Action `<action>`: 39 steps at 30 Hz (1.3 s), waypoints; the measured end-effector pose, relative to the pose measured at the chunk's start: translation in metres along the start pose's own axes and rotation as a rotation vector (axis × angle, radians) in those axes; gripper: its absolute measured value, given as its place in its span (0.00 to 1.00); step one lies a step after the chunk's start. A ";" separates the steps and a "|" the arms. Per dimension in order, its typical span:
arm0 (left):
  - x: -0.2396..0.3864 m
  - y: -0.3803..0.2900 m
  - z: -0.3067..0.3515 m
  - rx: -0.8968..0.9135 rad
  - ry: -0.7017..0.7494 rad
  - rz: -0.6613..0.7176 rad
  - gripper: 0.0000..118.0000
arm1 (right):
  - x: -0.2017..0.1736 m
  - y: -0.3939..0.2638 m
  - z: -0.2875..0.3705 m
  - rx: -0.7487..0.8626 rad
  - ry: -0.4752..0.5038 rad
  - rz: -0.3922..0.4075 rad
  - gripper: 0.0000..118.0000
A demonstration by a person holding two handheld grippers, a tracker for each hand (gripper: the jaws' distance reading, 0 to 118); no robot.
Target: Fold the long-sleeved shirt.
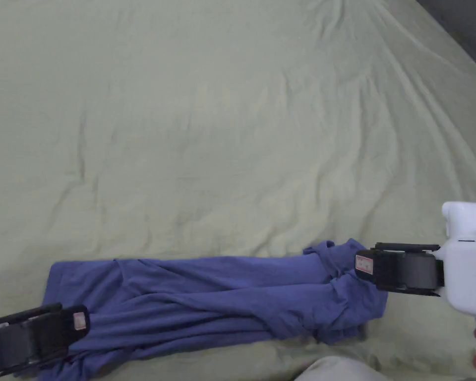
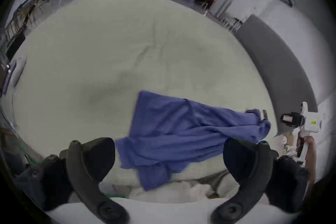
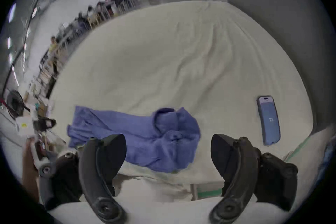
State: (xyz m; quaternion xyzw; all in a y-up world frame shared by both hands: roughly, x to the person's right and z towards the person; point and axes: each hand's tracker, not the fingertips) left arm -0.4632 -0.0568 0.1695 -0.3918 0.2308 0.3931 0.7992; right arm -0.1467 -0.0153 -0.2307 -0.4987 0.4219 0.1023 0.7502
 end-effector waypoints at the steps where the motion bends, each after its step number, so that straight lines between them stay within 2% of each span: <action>1: 0.007 -0.008 -0.006 -0.044 -0.023 -0.004 0.97 | -0.008 -0.008 -0.003 -0.014 0.016 0.007 0.80; 2: 0.004 -0.009 -0.015 -0.057 -0.044 -0.019 0.91 | -0.015 -0.017 -0.010 -0.028 0.033 0.020 0.70; 3: 0.009 -0.014 -0.019 -0.069 -0.044 -0.029 0.69 | -0.020 -0.025 -0.019 -0.050 0.042 0.017 0.43; 4: 0.014 -0.019 -0.023 -0.095 -0.028 -0.054 0.12 | -0.021 -0.031 -0.026 -0.075 0.082 0.004 0.00; 5: 0.013 -0.018 -0.024 -0.073 -0.051 -0.043 0.00 | -0.023 -0.035 -0.033 -0.118 0.118 0.004 0.00; 7: 0.004 -0.009 -0.016 -0.059 -0.134 -0.025 0.00 | -0.022 -0.039 -0.041 -0.161 0.202 -0.030 0.00; 9: -0.015 0.005 -0.010 -0.030 -0.171 0.025 0.00 | -0.028 -0.046 -0.043 -0.173 0.244 -0.018 0.00; 10: -0.043 0.016 -0.005 -0.005 -0.190 0.035 0.09 | -0.028 -0.044 -0.043 -0.175 0.253 0.003 0.00; 11: -0.060 0.023 -0.006 -0.005 -0.166 0.014 0.43 | -0.029 -0.041 -0.043 -0.175 0.263 0.030 0.00; 12: -0.075 0.028 -0.011 -0.014 -0.171 0.023 0.86 | -0.029 -0.038 -0.043 -0.174 0.273 0.053 0.00; 13: -0.081 0.027 -0.014 0.081 -0.214 0.017 0.98 | -0.038 -0.043 -0.041 -0.174 0.283 0.075 0.00; 15: -0.093 0.018 -0.035 -0.041 -0.226 0.085 0.98 | -0.037 -0.038 -0.041 -0.179 0.335 0.093 0.00; 17: -0.111 0.016 -0.069 -0.159 -0.277 0.189 0.98 | -0.046 -0.041 -0.042 -0.197 0.430 0.075 0.00; 19: -0.124 0.036 -0.087 -0.171 -0.369 0.288 1.00 | -0.048 -0.039 -0.046 -0.214 0.518 0.052 0.00; 21: -0.128 0.042 -0.089 -0.104 -0.505 0.319 1.00 | -0.058 -0.044 -0.049 -0.218 0.577 0.048 0.00; 24: -0.132 0.039 -0.116 -0.122 -0.767 0.523 1.00 | -0.070 -0.047 -0.054 -0.230 0.605 0.050 0.00; 26: -0.142 0.044 -0.147 -0.199 -0.726 0.502 0.98 | -0.081 -0.049 -0.058 -0.238 0.602 0.060 0.00; 27: -0.147 0.046 -0.150 -0.228 -0.734 0.520 0.94 | -0.084 -0.049 -0.059 -0.241 0.595 0.067 0.00; 28: -0.154 0.049 -0.156 -0.223 -0.687 0.551 0.75 | -0.088 -0.049 -0.059 -0.240 0.582 0.074 0.00; 29: -0.149 0.043 -0.162 -0.265 -0.620 0.609 0.43 | -0.091 -0.049 -0.060 -0.237 0.567 0.076 0.00; 30: -0.141 0.032 -0.162 -0.283 -0.606 0.648 0.01 | -0.093 -0.048 -0.059 -0.232 0.556 0.076 0.00; 32: -0.137 0.030 -0.155 -0.242 -0.709 0.595 0.01 | -0.096 -0.047 -0.058 -0.224 0.543 0.070 0.00; 35: -0.140 0.035 -0.140 -0.208 -0.684 0.514 0.01 | -0.097 -0.047 -0.055 -0.218 0.529 0.064 0.00; 36: -0.143 0.032 -0.138 -0.201 -0.708 0.515 0.01 | -0.097 -0.047 -0.055 -0.218 0.522 0.062 0.00; 39: -0.150 0.023 -0.121 -0.140 -0.842 0.631 0.01 | -0.094 -0.048 -0.055 -0.221 0.503 0.052 0.00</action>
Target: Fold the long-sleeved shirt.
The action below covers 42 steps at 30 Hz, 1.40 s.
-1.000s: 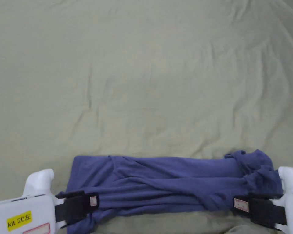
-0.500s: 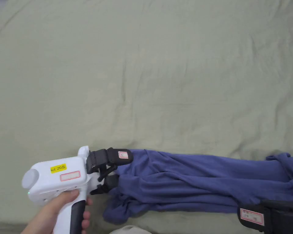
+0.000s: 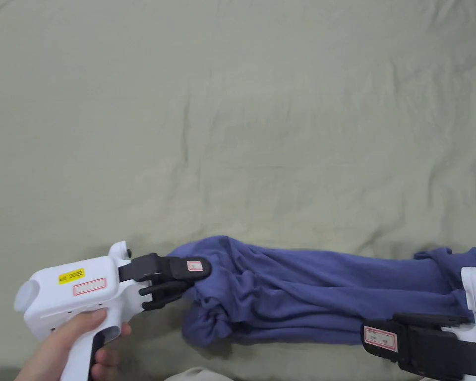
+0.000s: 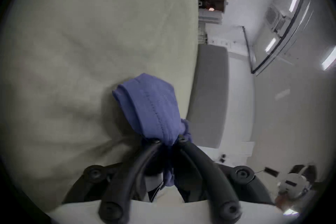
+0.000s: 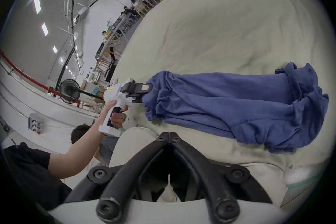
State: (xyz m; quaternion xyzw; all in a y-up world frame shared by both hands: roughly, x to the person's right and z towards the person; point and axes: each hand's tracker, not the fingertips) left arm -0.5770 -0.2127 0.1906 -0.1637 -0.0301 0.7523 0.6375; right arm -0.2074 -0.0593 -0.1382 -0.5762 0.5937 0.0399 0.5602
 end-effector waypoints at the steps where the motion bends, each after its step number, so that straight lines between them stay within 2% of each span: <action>1: 0.001 -0.004 0.006 0.024 -0.023 0.002 0.01 | 0.001 0.000 0.001 0.001 -0.004 -0.005 0.00; 5: 0.013 -0.016 0.038 0.126 -0.146 0.025 0.01 | 0.005 0.000 0.003 0.014 -0.008 -0.042 0.00; 7: 0.021 -0.015 0.057 0.145 -0.156 0.002 0.01 | 0.007 0.001 0.003 0.018 -0.003 -0.059 0.00; 16: 0.046 0.005 0.159 0.385 -0.263 -0.029 0.01 | -0.002 0.010 0.003 0.023 -0.021 -0.043 0.00; 18: 0.055 0.009 0.182 0.426 -0.205 -0.060 0.01 | -0.005 0.013 0.003 0.025 -0.025 -0.040 0.00; 21: 0.084 0.003 0.185 0.441 0.045 -0.138 0.01 | -0.008 0.013 0.000 0.018 -0.042 -0.025 0.00; 23: 0.105 -0.004 0.162 0.382 0.158 -0.199 0.01 | -0.009 0.013 -0.003 0.010 -0.059 -0.016 0.00; 27: 0.161 -0.026 0.084 0.277 0.256 -0.341 0.01 | -0.010 0.009 -0.009 -0.031 -0.117 -0.013 0.00; 31: 0.204 -0.059 -0.037 0.136 0.546 -0.534 0.01 | -0.012 0.006 -0.008 -0.074 -0.227 0.037 0.00; 33: 0.209 -0.074 -0.096 0.046 0.614 -0.591 0.01 | -0.012 0.003 -0.005 -0.078 -0.243 0.045 0.00; 34: 0.206 -0.080 -0.127 0.005 0.625 -0.610 0.01 | -0.009 0.003 -0.001 -0.078 -0.249 0.045 0.00; 39: 0.151 -0.082 -0.236 -0.143 0.616 -0.491 0.01 | 0.010 -0.003 0.012 -0.077 -0.278 0.008 0.00; 40: 0.140 -0.081 -0.248 -0.148 0.647 -0.480 0.06 | 0.014 -0.004 0.014 -0.078 -0.284 -0.004 0.00; 41: 0.129 -0.078 -0.255 -0.133 0.656 -0.469 0.17 | 0.019 -0.005 0.016 -0.077 -0.290 -0.014 0.00; 42: 0.125 -0.076 -0.253 -0.103 0.595 -0.442 0.30 | 0.024 -0.007 0.019 -0.072 -0.296 -0.023 0.00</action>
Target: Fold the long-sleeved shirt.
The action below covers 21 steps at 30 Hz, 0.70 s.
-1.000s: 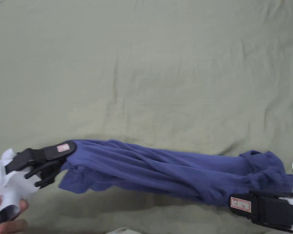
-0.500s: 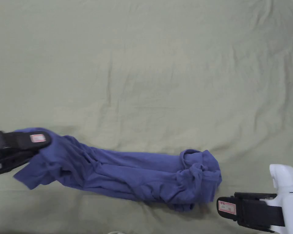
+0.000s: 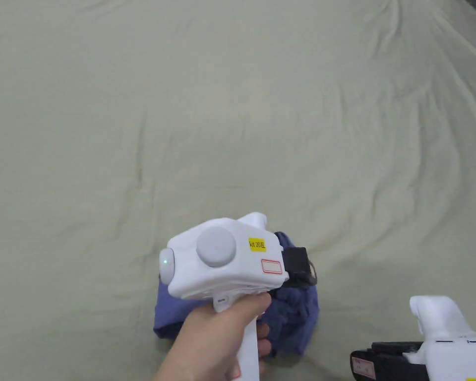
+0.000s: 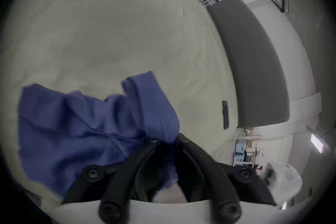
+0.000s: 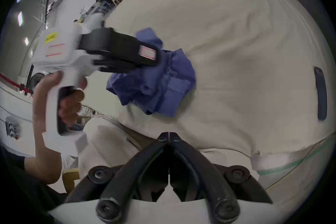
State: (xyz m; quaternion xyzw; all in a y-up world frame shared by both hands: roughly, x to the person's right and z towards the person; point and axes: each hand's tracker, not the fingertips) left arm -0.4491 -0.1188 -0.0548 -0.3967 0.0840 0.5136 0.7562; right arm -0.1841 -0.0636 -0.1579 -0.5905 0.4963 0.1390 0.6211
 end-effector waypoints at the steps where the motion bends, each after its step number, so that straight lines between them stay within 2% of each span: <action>1: -0.001 0.001 0.006 0.028 -0.074 0.028 0.47 | 0.004 -0.001 0.001 0.005 -0.001 -0.008 0.00; 3: 0.001 0.005 0.029 0.076 -0.155 0.047 0.61 | 0.011 -0.004 0.003 0.014 0.009 -0.028 0.00; 4: 0.000 0.007 0.043 0.098 -0.172 0.022 0.61 | 0.014 -0.004 0.003 0.017 0.022 -0.038 0.00; 6: 0.002 0.008 0.078 0.158 -0.164 -0.026 0.85 | 0.018 -0.005 0.002 0.021 0.041 -0.049 0.00; 7: -0.004 0.009 0.096 0.180 -0.164 -0.021 0.92 | 0.020 -0.004 0.000 0.024 0.047 -0.050 0.00; 9: -0.011 -0.001 0.126 0.280 -0.125 -0.034 0.90 | 0.021 -0.003 -0.005 0.027 0.053 -0.058 0.00; 10: -0.014 -0.004 0.133 0.317 -0.083 -0.054 0.79 | 0.021 -0.003 -0.008 0.026 0.054 -0.064 0.00; 11: -0.016 -0.009 0.135 0.338 0.035 -0.082 0.55 | 0.021 -0.003 -0.010 0.024 0.056 -0.071 0.00; 12: -0.018 -0.014 0.130 0.354 0.143 -0.100 0.22 | 0.020 -0.003 -0.013 0.022 0.060 -0.078 0.00; 13: -0.016 -0.020 0.123 0.358 0.212 -0.124 0.00 | 0.020 -0.003 -0.014 0.020 0.068 -0.084 0.00; 18: -0.004 -0.042 0.041 0.103 0.250 -0.273 0.00 | 0.018 -0.003 -0.014 0.032 0.074 -0.111 0.00; 20: 0.021 -0.060 0.011 0.099 0.332 -0.395 0.00 | 0.024 -0.004 -0.004 0.071 0.061 -0.146 0.00; 21: 0.033 -0.067 0.003 0.124 0.329 -0.438 0.00 | 0.028 -0.005 0.001 0.086 0.056 -0.167 0.00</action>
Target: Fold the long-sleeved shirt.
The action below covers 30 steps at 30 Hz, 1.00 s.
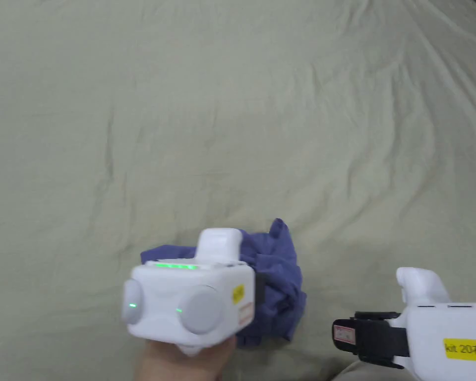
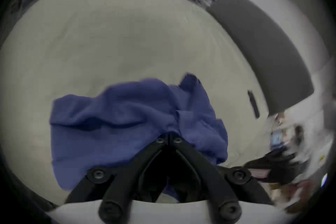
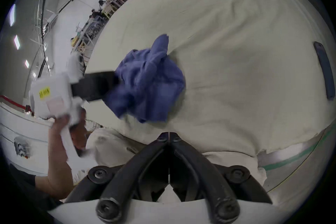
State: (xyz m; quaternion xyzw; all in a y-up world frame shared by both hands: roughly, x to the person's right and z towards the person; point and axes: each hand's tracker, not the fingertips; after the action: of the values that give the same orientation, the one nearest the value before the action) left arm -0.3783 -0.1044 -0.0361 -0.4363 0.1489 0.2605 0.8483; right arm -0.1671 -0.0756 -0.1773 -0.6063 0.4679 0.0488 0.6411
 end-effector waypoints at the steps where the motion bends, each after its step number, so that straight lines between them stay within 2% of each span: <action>1: 0.010 0.002 0.000 0.016 -0.001 -0.022 0.00 | 0.004 0.001 0.005 0.008 -0.005 -0.014 0.00; 5: 0.037 0.008 -0.003 0.046 0.005 -0.083 0.00 | 0.021 0.002 0.020 0.028 -0.076 -0.044 0.00; 8: 0.055 0.000 -0.024 0.004 0.046 -0.186 0.00 | 0.029 0.005 0.025 0.049 -0.118 -0.074 0.00; 10: 0.059 -0.003 -0.033 -0.018 0.024 -0.177 0.00 | 0.031 0.008 0.028 0.066 -0.119 -0.093 0.00; 13: 0.056 -0.005 -0.021 -0.096 -0.163 -0.090 0.00 | 0.027 0.016 0.031 0.099 -0.114 -0.090 0.00; 15: 0.044 -0.004 0.002 -0.068 -0.288 -0.031 0.00 | 0.020 0.023 0.030 0.127 -0.101 -0.065 0.00; 17: 0.018 -0.001 0.035 -0.010 -0.331 0.038 0.00 | 0.007 0.033 0.025 0.157 -0.060 -0.027 0.00; 20: -0.037 0.005 0.078 0.063 -0.324 0.141 0.00 | -0.021 0.049 0.011 0.178 0.056 0.045 0.00; 23: -0.095 0.003 0.106 0.107 -0.166 0.204 0.00 | -0.046 0.066 -0.016 0.138 0.163 0.083 0.00; 25: -0.129 -0.003 0.117 0.122 -0.067 0.256 0.00 | -0.054 0.074 -0.039 0.091 0.191 0.076 0.00; 28: -0.163 -0.014 0.125 0.100 -0.062 0.362 0.00 | -0.048 0.079 -0.077 -0.002 0.156 0.028 0.00; 29: -0.169 -0.018 0.128 0.106 -0.070 0.375 0.00 | -0.042 0.077 -0.091 -0.038 0.113 0.026 0.00; 30: -0.171 -0.021 0.129 0.108 -0.076 0.374 0.00 | -0.034 0.075 -0.104 -0.091 0.028 0.039 0.00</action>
State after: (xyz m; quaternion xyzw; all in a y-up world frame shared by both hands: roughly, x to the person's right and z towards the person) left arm -0.5034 -0.0622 0.1341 -0.3449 0.2092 0.4216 0.8122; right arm -0.2897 -0.1246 -0.1912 -0.6262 0.4858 0.0737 0.6053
